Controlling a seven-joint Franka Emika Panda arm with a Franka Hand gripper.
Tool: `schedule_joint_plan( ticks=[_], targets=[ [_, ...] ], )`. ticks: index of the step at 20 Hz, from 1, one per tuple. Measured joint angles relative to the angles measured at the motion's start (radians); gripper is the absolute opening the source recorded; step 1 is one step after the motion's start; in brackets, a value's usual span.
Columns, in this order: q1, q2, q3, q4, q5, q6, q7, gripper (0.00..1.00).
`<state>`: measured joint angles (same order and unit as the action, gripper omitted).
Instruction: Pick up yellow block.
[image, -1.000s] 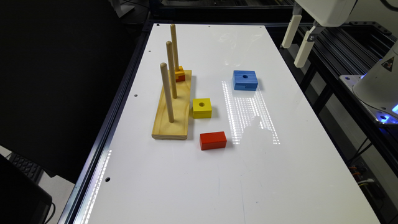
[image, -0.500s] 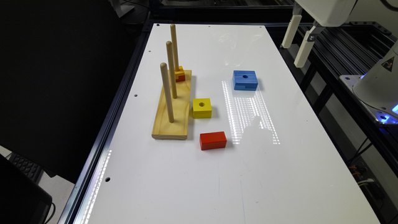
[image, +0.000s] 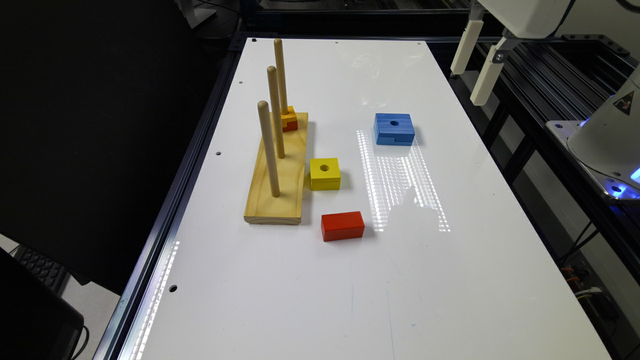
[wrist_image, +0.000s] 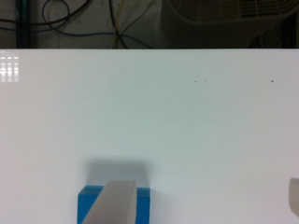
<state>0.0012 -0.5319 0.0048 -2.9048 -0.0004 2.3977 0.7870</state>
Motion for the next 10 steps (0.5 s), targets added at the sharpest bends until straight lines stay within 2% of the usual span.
schedule_joint_plan(
  ticks=[6, 10],
  targets=[
    [-0.003, 0.036, -0.001, 0.045, 0.0000, 0.006, 0.000, 1.00],
    [-0.011, 0.113, -0.001, 0.097, -0.0009, 0.038, -0.001, 1.00]
  ],
)
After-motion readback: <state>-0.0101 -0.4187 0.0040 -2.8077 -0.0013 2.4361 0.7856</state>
